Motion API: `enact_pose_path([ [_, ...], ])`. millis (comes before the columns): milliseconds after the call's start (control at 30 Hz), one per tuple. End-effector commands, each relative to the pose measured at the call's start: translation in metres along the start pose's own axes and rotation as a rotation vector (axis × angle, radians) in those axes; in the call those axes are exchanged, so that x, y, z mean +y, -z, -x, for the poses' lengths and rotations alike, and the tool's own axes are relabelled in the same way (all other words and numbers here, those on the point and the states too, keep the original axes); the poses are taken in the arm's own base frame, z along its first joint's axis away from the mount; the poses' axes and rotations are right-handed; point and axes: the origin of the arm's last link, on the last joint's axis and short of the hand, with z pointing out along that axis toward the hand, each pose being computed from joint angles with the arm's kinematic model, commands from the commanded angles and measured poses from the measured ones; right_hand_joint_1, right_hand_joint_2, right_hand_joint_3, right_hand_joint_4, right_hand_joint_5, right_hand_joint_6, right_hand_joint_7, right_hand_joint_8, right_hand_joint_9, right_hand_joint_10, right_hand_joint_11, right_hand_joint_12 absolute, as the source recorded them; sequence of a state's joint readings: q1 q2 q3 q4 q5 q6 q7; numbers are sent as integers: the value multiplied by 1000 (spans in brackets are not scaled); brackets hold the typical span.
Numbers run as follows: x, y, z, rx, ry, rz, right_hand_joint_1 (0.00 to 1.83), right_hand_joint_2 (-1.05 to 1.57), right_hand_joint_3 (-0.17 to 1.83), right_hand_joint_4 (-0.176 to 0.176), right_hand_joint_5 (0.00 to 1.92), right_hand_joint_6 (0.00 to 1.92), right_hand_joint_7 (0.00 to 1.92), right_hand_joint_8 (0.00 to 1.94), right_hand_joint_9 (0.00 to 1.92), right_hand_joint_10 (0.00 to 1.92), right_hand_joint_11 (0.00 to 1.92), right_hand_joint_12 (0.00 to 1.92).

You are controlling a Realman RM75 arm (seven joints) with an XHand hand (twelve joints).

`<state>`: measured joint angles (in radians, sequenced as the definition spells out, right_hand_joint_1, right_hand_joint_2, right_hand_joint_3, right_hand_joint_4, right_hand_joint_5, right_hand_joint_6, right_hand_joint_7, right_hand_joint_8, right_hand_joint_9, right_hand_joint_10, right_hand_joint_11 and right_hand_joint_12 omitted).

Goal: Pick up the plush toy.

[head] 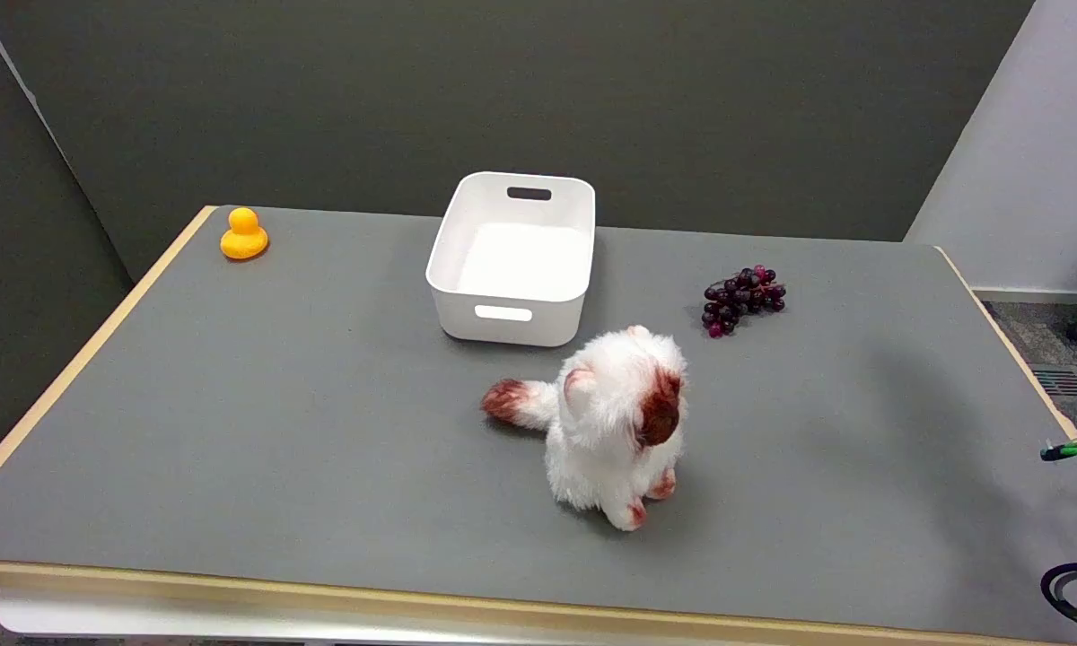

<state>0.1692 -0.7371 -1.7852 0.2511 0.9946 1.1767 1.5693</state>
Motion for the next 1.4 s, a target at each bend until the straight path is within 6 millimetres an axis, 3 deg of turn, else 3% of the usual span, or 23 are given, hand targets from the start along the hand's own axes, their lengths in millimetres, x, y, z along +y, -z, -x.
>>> enact_pose_path([
  [33, -6, -8, 14, -52, -24, -19, 335, 660, 959, -41, 142, 406, 241, 398, 195, 771, -1, 1048],
  [233, -20, -12, 40, -168, -28, -81, 340, 659, 959, -41, 142, 408, 240, 399, 195, 772, -1, 1046],
  [367, -46, -9, 74, -346, -75, -199, 353, 648, 955, -42, 142, 412, 238, 409, 194, 775, -1, 1050],
  [500, -75, 6, 113, -546, -186, -303, 366, 632, 948, -46, 147, 420, 240, 423, 195, 785, -1, 1050],
  [633, -98, 37, 164, -776, -314, -371, 376, 616, 943, -47, 157, 427, 256, 438, 196, 791, -1, 1066],
  [767, -119, 80, 220, -963, -411, -405, 371, 611, 940, -45, 166, 430, 263, 438, 194, 794, -1, 1089],
  [967, -132, 138, 278, -1154, -451, -377, 344, 590, 924, -66, 132, 420, 205, 434, 137, 770, -1, 1037],
  [1033, -129, 155, 289, -1223, -415, -363, 286, 642, 775, -77, 142, 346, 202, 345, 72, 773, -1, 934],
  [1200, -120, 178, 297, -1293, -399, -325, 235, 635, 724, -84, 119, 319, 133, 298, -1, 647, -1, 823],
  [1400, -118, 185, 298, -1305, -375, -343, 194, 541, 894, -87, 67, 354, 72, 316, -1, 517, -1, 782],
])
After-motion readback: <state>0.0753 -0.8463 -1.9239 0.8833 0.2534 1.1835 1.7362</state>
